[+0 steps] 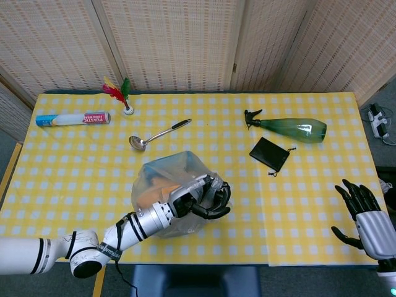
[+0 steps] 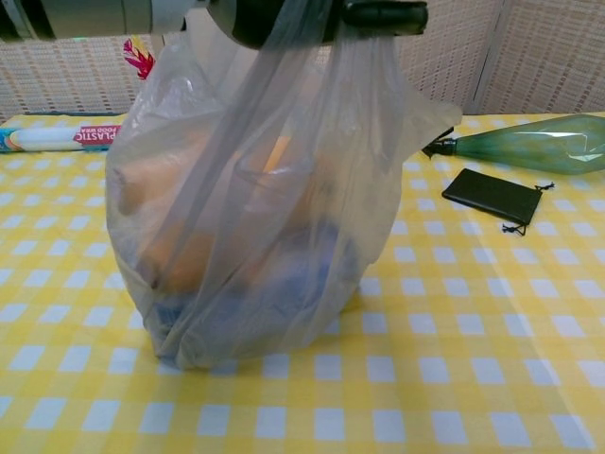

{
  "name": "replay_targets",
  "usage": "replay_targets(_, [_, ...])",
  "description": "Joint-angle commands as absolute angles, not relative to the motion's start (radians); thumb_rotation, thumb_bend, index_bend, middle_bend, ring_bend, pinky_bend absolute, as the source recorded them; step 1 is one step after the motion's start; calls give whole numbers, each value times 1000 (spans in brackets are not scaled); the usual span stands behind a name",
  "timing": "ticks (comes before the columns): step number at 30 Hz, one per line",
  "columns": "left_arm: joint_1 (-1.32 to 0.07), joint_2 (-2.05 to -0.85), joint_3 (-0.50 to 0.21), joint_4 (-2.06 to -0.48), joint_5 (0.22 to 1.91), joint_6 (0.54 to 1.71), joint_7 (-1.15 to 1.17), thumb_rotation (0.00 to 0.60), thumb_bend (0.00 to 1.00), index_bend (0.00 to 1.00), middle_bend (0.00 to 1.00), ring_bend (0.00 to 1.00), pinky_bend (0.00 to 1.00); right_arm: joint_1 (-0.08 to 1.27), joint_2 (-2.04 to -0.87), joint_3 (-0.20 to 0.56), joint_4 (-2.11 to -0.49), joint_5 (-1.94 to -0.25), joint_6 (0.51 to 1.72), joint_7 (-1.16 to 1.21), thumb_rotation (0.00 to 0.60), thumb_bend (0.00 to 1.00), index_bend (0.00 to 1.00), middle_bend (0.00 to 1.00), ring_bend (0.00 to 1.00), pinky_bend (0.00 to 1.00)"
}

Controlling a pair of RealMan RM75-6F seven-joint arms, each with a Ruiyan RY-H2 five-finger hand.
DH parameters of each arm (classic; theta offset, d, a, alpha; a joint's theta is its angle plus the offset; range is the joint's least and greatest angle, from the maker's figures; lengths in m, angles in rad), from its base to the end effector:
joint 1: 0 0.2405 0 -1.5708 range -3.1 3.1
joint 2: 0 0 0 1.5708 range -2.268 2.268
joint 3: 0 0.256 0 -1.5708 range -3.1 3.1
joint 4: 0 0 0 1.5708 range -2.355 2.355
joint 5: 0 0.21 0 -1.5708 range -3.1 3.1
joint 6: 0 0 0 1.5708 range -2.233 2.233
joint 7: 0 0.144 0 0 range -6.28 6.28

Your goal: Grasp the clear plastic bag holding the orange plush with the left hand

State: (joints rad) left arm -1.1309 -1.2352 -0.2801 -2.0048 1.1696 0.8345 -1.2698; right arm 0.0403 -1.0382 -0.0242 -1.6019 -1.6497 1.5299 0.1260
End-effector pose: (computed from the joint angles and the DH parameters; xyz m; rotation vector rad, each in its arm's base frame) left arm 0.0571 0.2925 0.0520 1.2054 2.0759 1.2729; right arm -0.3103 -0.1508 0.1728 1.4899 -0.9328 0.9510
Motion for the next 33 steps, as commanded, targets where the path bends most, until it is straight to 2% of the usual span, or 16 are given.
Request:
replay_targets(1, [-1118,-1165,-335,-2096,959,831,-1098,600,585,670,921,868,954,42,-1039,-25,-1603,-1650,1527,123,600,259,0,0,0,0])
replay_targets(5, [-1116,-1142,-346,-2141,859,867,-1000,600,630,658,943,890,962,42,-1040,-24,-1603,-1648,1525,121,600,259,0,0,0,0])
replay_targets(8, [-1091,-1101,-390,-2173,830,854,-1006,600,634,658,946,892,965,44,-1040,-25,-1604,-1647,1518,118,600,259,0,0,0,0])
replay_targets(12, [-1035,-955,-523,-2205,815,795,-1094,600,638,658,946,892,965,45,-1041,-26,-1606,-1646,1513,113,600,259,0,0,0,0])
replay_targets(17, [-1020,-790,-750,-2176,728,731,-1193,600,633,657,946,893,965,49,-1045,-21,-1610,-1629,1500,99,600,259,0,0,0,0])
replay_targets(21, [-1031,-711,-840,-2155,676,678,-1187,600,625,656,946,893,965,50,-1047,-18,-1614,-1624,1498,88,600,259,0,0,0,0])
replay_targets(26, [-1035,-687,-857,-2163,619,636,-1164,600,626,656,946,893,965,51,-1050,-20,-1617,-1628,1494,81,600,259,0,0,0,0])
replay_targets(33, [-1043,-753,-840,-2143,657,606,-1115,600,627,657,946,892,965,54,-1050,-19,-1616,-1619,1484,82,600,259,0,0,0,0])
